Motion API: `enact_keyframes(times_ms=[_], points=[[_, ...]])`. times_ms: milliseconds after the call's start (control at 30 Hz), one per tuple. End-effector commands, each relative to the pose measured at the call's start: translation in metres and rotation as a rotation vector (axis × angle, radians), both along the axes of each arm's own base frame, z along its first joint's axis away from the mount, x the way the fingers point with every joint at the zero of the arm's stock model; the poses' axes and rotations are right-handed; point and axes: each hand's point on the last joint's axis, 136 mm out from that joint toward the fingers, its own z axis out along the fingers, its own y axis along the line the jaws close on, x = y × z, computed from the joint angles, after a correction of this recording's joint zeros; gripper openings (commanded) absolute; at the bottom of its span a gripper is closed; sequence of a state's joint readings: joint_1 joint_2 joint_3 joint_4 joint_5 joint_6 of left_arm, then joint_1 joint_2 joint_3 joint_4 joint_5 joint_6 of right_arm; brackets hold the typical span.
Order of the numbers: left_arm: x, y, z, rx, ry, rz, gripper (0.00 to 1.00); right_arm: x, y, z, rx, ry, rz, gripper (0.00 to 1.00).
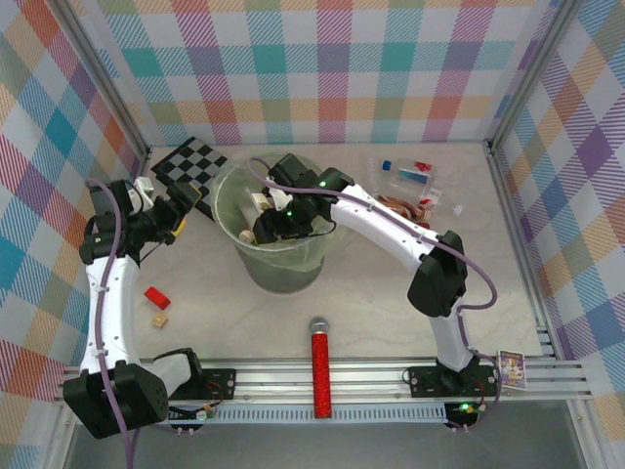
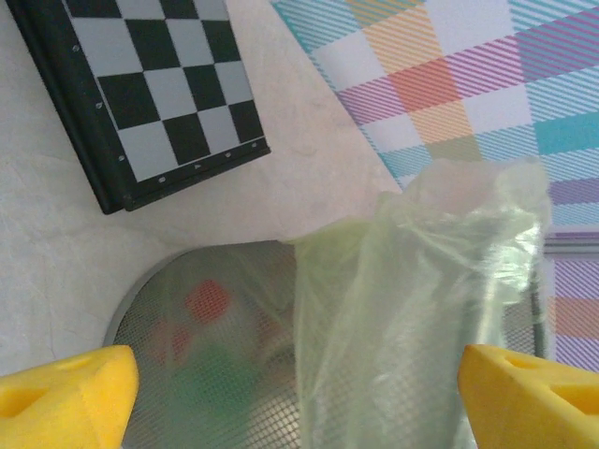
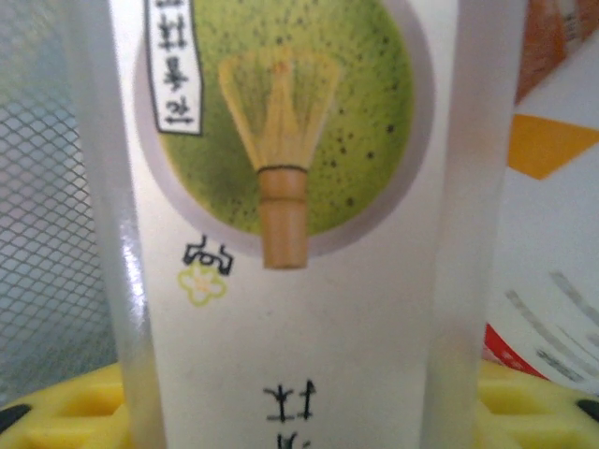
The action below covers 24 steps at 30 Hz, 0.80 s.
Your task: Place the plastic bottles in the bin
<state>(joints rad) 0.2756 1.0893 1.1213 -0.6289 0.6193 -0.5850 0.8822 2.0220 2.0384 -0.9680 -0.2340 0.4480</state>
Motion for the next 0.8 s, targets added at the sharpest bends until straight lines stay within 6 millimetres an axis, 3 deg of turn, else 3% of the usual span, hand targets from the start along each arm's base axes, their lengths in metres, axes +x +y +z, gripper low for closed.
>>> enact_keyframes(times_ms=[0,167,267,400,567,667,767], points=[[-0.009,0.001,0.031,0.049,-0.062,-0.003,0.87,-0.014,-0.030,0.039,-0.044,-0.085,0.022,0.66],[-0.006,-0.008,0.031,0.163,-0.035,-0.035,0.86,-0.012,-0.049,0.083,-0.025,-0.201,0.012,0.82],[-0.002,-0.018,0.031,0.158,-0.036,-0.064,0.87,-0.010,-0.057,0.098,-0.006,-0.224,0.007,0.89],[0.002,-0.027,0.029,0.170,-0.035,-0.087,0.87,0.000,-0.077,0.123,0.006,-0.286,-0.032,0.91],[0.008,-0.038,0.018,0.175,-0.008,-0.118,0.86,0.016,-0.114,0.172,0.109,-0.405,-0.123,0.90],[0.010,-0.044,0.012,0.175,-0.005,-0.141,0.86,0.031,-0.150,0.179,0.106,-0.432,-0.217,0.89],[0.012,-0.051,0.010,0.199,-0.008,-0.173,0.86,0.054,-0.195,0.163,0.047,-0.411,-0.333,0.89]])
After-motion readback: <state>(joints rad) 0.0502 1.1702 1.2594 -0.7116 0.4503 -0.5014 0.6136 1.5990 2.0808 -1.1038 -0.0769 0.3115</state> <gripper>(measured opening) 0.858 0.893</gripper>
